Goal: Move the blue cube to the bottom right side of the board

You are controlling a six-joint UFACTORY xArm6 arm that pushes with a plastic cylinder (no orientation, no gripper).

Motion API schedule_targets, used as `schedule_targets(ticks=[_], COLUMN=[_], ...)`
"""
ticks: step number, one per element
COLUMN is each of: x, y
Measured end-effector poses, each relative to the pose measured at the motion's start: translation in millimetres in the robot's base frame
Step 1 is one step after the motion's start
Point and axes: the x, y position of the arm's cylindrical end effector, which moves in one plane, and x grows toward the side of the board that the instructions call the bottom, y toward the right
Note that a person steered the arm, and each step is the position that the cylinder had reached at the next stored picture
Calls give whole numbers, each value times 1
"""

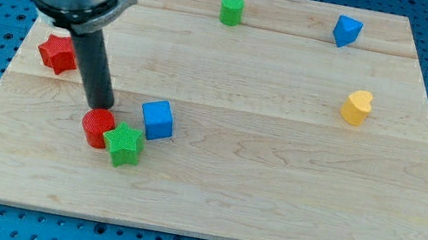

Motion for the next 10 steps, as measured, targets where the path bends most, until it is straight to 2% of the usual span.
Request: schedule_targets(ticks=[3,5,6,8,10], x=[0,18,24,69,61], y=[29,50,1,-48,-42])
